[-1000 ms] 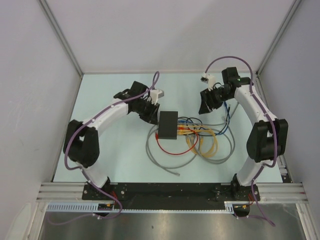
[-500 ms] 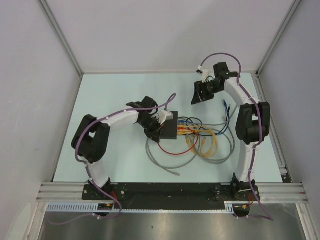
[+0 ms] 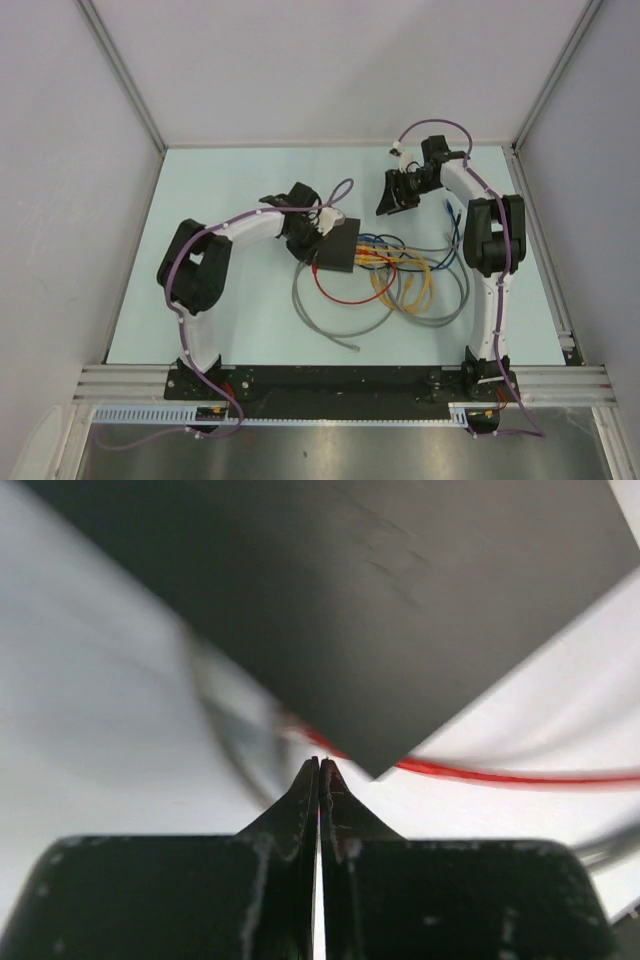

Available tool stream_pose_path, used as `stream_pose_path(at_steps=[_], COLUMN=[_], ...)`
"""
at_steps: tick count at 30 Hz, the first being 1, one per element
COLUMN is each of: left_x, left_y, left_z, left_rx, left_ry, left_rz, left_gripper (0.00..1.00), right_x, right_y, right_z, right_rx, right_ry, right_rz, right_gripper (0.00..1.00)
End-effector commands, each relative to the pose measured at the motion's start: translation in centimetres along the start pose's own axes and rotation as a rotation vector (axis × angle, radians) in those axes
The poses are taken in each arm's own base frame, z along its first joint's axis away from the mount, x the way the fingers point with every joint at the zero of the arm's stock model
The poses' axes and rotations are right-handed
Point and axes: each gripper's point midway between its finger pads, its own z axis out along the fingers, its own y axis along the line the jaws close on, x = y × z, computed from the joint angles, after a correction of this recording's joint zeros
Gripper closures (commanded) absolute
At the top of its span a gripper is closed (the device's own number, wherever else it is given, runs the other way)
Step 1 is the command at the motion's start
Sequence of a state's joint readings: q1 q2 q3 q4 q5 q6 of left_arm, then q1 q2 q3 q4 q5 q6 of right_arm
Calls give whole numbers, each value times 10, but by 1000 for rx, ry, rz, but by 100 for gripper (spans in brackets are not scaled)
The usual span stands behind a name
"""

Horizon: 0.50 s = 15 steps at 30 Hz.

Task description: Pull the plug from the switch port

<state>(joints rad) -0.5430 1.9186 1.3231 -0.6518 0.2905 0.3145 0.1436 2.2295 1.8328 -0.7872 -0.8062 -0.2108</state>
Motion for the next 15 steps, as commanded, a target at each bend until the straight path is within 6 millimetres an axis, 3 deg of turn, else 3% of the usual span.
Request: stream_pose_path(at_steps=[1,5,7,9,11,12,15], left_x=[-35,-32,-38,-53,-61,-75,-91], left_y=[29,-4,-7,-6,-11,-11,-8], left_z=[-25,-55,-67,-71,-62,-67,-54], left_rx=[-71,123,117,118,179,194,240], left_ry=[-129,-155,-189,-233,-229,-254,-262], left_rz=[-43,-22,-25,-40,-108,-113,-159], left_gripper=[99,92,92,93,94,94,97], right_x=[-14,-5,3,10,16,19,29], right_y=[26,28,28,28,35,37,41], right_z=[3,2,6,12,15,18,25], right_rx=[-94,-146,-172,-206,-248,-261,-276], right_ry=[-24,-8,9,29,43,50,90], right_rz=[-55,-33,-14,-6,5,2,1], right_gripper=[40,40,42,45,45,45,44])
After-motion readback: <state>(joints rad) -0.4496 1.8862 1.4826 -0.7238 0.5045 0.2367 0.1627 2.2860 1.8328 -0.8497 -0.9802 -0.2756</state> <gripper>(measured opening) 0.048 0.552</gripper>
